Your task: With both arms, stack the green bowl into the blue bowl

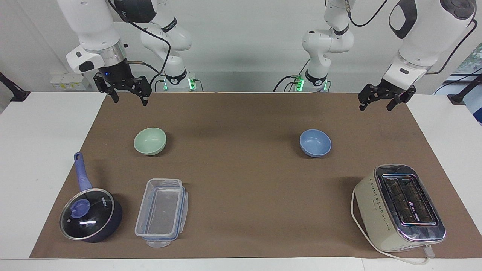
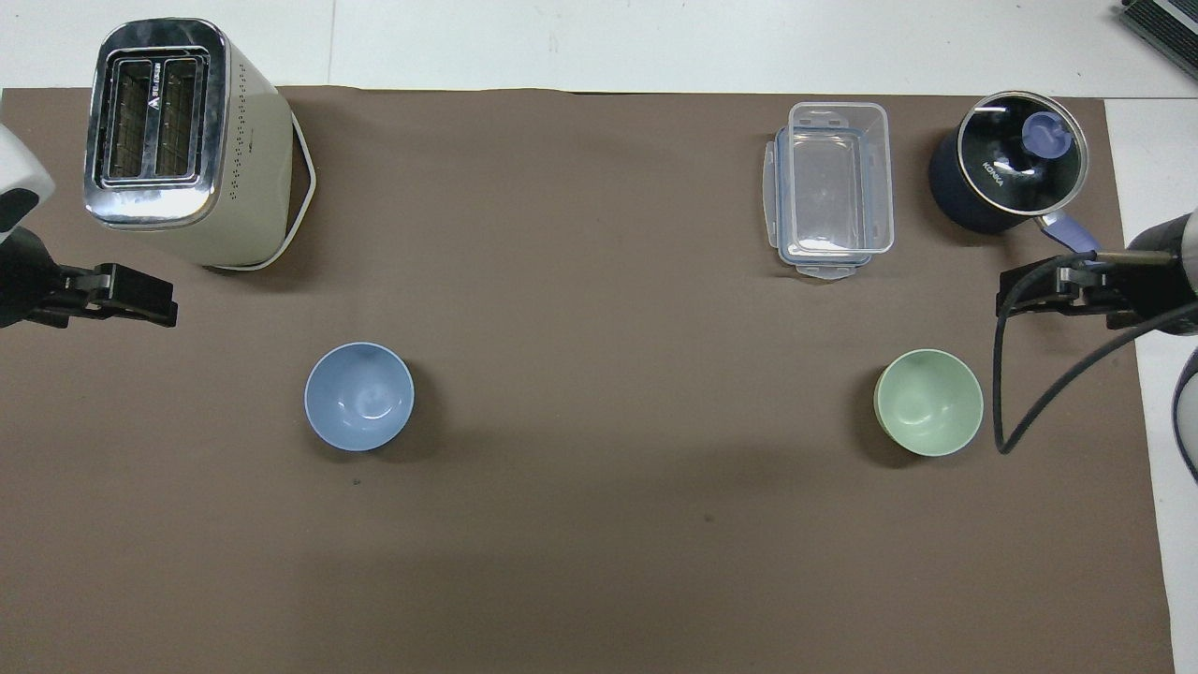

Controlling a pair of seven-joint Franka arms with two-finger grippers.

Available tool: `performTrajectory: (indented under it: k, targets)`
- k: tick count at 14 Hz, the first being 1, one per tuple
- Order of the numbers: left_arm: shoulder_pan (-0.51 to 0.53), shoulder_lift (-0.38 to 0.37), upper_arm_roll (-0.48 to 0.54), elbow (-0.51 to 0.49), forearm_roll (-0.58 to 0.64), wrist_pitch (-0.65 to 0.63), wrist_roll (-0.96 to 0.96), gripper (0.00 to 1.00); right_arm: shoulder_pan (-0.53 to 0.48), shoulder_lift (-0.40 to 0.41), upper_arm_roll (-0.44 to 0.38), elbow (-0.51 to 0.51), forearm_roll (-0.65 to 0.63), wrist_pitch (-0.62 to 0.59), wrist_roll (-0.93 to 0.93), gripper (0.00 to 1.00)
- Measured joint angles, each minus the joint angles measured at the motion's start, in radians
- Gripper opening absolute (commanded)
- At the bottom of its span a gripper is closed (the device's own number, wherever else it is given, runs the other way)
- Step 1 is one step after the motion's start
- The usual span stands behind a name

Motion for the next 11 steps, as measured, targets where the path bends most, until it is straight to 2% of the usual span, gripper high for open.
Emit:
performTrajectory:
  k: [11]
  targets:
    - [0.003,-0.011,-0.003,-0.036,0.0,0.002,0.0,1.0,-0.004,0.001,-0.003,0.0,0.005,0.0,0.0,1.0]
